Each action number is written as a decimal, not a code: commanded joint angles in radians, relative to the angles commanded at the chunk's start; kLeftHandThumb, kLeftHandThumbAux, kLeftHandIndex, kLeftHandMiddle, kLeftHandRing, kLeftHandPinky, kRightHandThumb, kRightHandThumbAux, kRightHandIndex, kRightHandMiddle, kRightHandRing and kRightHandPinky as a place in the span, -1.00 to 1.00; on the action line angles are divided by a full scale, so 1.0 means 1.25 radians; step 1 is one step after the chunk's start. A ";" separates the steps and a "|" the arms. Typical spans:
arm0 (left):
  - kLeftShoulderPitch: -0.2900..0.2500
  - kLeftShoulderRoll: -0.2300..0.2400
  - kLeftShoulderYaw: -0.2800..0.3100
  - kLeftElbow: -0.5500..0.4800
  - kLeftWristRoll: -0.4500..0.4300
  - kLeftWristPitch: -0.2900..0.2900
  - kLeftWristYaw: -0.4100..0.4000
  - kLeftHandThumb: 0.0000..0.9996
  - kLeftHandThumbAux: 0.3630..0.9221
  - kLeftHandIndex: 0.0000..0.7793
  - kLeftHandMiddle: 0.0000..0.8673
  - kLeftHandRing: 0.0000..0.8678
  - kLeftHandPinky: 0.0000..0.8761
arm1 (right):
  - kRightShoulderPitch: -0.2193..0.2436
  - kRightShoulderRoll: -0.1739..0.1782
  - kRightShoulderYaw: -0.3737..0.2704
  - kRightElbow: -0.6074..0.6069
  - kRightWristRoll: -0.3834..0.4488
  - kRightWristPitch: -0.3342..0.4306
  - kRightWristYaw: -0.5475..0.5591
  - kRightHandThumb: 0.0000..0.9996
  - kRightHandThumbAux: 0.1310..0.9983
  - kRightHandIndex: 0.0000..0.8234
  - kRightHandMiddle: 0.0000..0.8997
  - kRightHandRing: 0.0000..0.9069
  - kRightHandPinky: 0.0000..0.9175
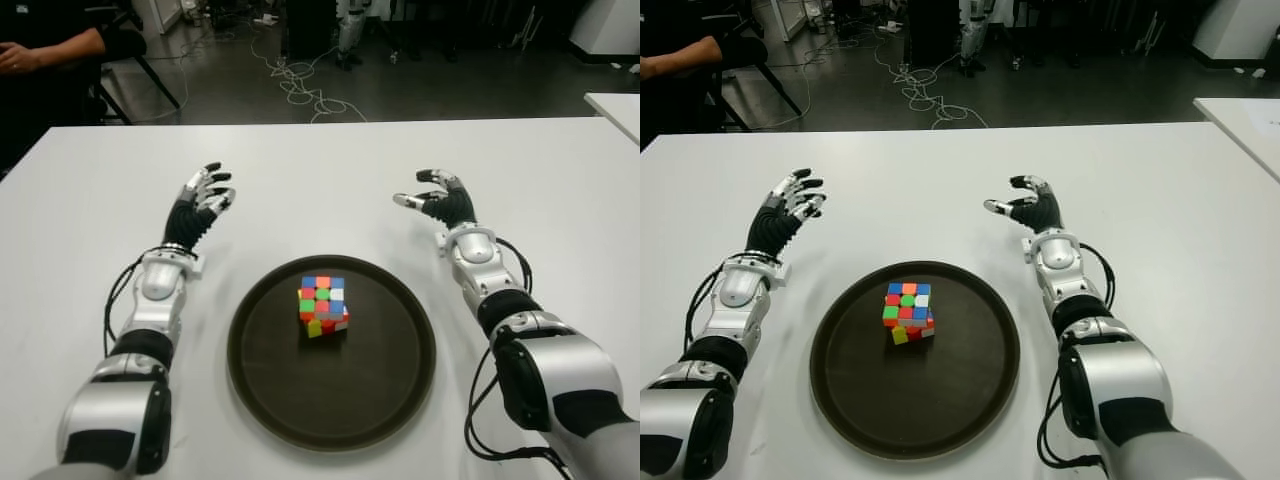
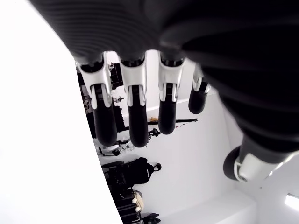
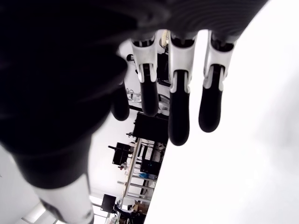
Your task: Pick up the Rubik's Cube and put it in the plate
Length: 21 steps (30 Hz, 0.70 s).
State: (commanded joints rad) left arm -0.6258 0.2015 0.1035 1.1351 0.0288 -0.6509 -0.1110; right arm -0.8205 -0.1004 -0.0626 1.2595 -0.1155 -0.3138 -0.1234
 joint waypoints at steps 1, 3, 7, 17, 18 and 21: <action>0.000 0.000 0.000 0.000 0.000 0.000 0.000 -0.92 -0.32 -0.64 -0.48 -0.42 -0.27 | 0.000 0.000 0.001 0.000 -0.001 -0.001 -0.002 -0.97 0.61 -0.24 -0.16 -0.07 0.00; 0.000 0.000 0.001 0.000 -0.001 0.000 0.000 -0.93 -0.31 -0.65 -0.49 -0.42 -0.27 | 0.000 0.000 0.002 0.000 -0.001 -0.002 -0.005 -0.98 0.61 -0.25 -0.16 -0.07 0.00; 0.001 -0.001 0.001 0.000 -0.001 -0.001 0.002 -0.94 -0.30 -0.67 -0.50 -0.43 -0.28 | 0.001 0.000 0.004 0.000 -0.002 -0.005 -0.013 -0.97 0.62 -0.25 -0.16 -0.07 0.00; 0.002 -0.002 -0.001 -0.002 0.003 -0.001 0.009 -0.95 -0.34 -0.65 -0.50 -0.42 -0.28 | 0.001 -0.001 0.003 0.000 0.004 -0.007 -0.015 -0.93 0.59 -0.25 -0.17 -0.07 0.01; 0.002 -0.002 -0.001 -0.002 0.003 -0.001 0.010 -0.96 -0.34 -0.65 -0.50 -0.43 -0.28 | 0.001 -0.001 0.003 0.000 0.004 -0.007 -0.014 -0.93 0.58 -0.25 -0.17 -0.07 0.01; 0.002 -0.003 -0.001 -0.003 0.003 -0.002 0.012 -0.96 -0.34 -0.65 -0.50 -0.43 -0.29 | 0.001 -0.002 0.002 0.000 0.005 -0.008 -0.013 -0.93 0.58 -0.23 -0.17 -0.07 0.01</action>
State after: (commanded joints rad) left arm -0.6227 0.1981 0.1017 1.1317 0.0325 -0.6528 -0.0956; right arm -0.8192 -0.1024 -0.0597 1.2593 -0.1090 -0.3233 -0.1401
